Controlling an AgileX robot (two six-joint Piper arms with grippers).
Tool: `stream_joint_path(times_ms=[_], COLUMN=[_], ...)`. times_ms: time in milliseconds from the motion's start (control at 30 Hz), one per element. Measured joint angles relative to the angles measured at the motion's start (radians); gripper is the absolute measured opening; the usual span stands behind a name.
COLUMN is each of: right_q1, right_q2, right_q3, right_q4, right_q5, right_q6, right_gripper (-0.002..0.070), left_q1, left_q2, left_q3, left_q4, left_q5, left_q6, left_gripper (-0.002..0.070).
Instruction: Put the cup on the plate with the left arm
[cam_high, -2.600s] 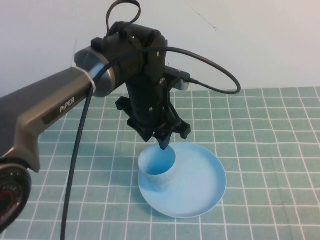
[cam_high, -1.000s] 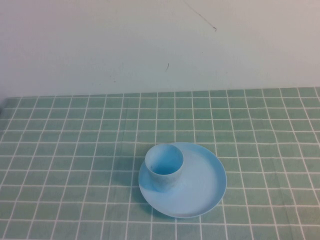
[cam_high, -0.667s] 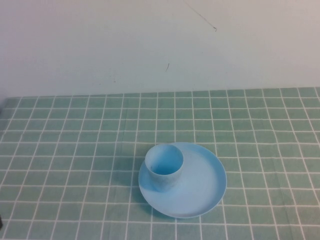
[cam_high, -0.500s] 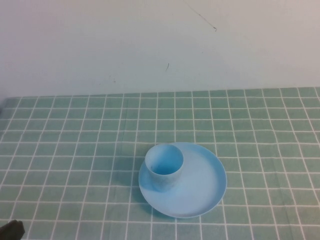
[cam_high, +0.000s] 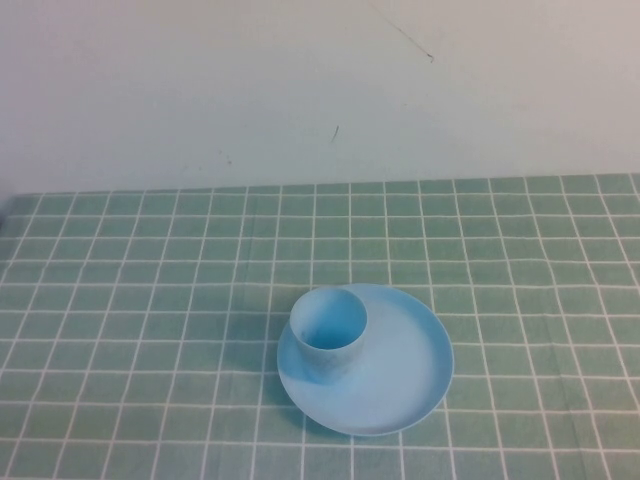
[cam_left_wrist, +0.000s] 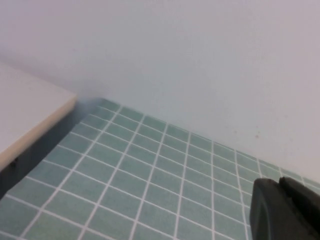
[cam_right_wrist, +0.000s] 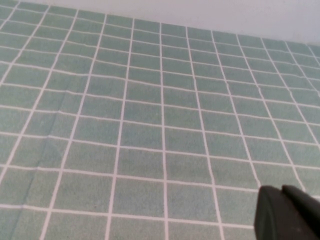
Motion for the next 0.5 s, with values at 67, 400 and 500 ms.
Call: stream_joint_path(times_ms=[67, 400, 500], right_q1=[0.0, 0.0, 0.0], right_q2=[0.0, 0.0, 0.0], right_q3=[0.0, 0.0, 0.0], right_q4=[0.0, 0.0, 0.0], right_q5=[0.0, 0.0, 0.0], right_q6=[0.0, 0.0, 0.0], right_gripper=[-0.0002, -0.0002, -0.0002], left_q1=[0.04, 0.074, 0.074], left_q2=[0.0, 0.0, -0.001], left_q3=[0.0, 0.0, 0.0], left_q4=[-0.01, -0.221, -0.393], left_q5=[-0.005, 0.013, 0.101], left_q6=[-0.001, 0.13, 0.394], left_gripper=[0.0, 0.0, 0.0])
